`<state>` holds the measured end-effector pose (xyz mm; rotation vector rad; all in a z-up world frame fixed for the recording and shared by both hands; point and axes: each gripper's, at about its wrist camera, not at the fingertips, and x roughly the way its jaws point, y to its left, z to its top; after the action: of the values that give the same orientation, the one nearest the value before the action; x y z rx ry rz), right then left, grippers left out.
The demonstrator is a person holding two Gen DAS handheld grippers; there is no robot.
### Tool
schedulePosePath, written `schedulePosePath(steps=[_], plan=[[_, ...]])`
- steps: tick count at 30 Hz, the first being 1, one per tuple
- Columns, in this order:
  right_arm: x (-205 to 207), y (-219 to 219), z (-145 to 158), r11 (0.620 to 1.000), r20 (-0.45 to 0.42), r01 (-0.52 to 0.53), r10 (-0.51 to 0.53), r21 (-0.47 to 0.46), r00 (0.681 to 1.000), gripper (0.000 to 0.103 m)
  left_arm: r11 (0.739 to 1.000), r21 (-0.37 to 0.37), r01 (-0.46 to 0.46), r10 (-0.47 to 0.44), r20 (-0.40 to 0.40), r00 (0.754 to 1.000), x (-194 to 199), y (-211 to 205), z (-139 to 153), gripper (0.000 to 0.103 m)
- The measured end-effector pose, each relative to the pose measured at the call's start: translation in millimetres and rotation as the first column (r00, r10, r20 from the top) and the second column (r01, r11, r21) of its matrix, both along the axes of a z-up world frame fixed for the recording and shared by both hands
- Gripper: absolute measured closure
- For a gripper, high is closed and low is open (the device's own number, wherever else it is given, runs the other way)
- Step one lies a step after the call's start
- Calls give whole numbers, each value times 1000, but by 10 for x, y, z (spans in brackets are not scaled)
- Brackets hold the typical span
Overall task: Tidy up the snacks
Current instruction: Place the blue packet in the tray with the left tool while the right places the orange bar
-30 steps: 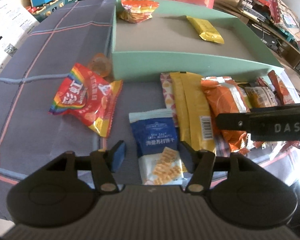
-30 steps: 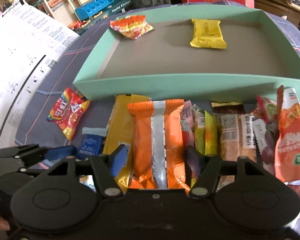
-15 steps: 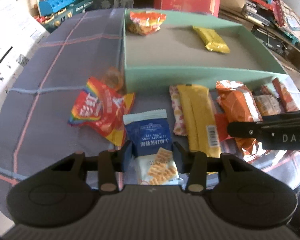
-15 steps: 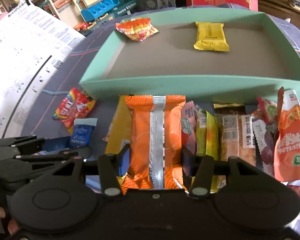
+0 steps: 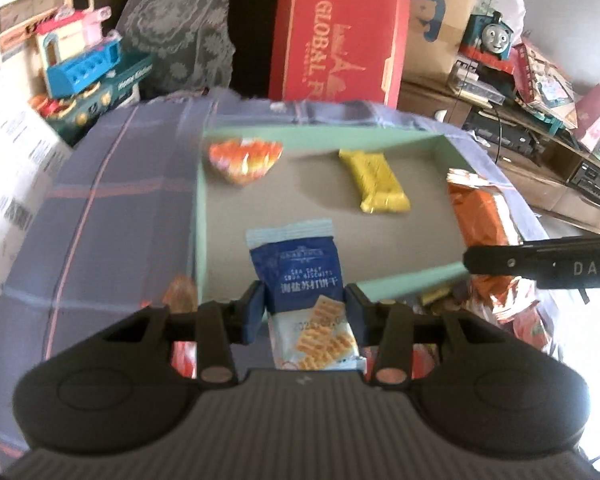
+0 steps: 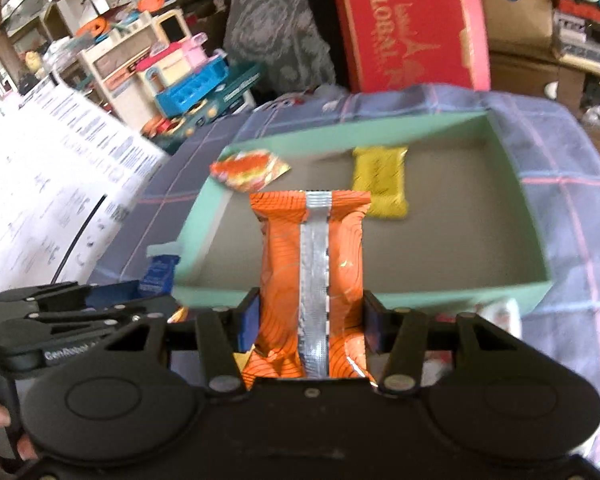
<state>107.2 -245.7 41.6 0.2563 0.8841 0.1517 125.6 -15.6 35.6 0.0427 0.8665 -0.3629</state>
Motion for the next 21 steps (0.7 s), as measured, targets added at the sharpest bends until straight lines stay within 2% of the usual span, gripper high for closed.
schedulePosePath(steps=[9, 15, 21], plan=[[546, -679, -26, 994, -38, 103, -104, -32, 994, 53, 999, 18, 39, -39, 3, 999, 770, -474, -16, 60], [1058, -1040, -225, 989, -79, 136, -141, -64, 987, 53, 999, 24, 43, -42, -32, 999, 1381, -791, -235, 61], [1446, -1203, -455, 987, -108, 143, -151, -74, 983, 53, 998, 43, 49, -46, -59, 997, 1789, -1019, -465, 60]])
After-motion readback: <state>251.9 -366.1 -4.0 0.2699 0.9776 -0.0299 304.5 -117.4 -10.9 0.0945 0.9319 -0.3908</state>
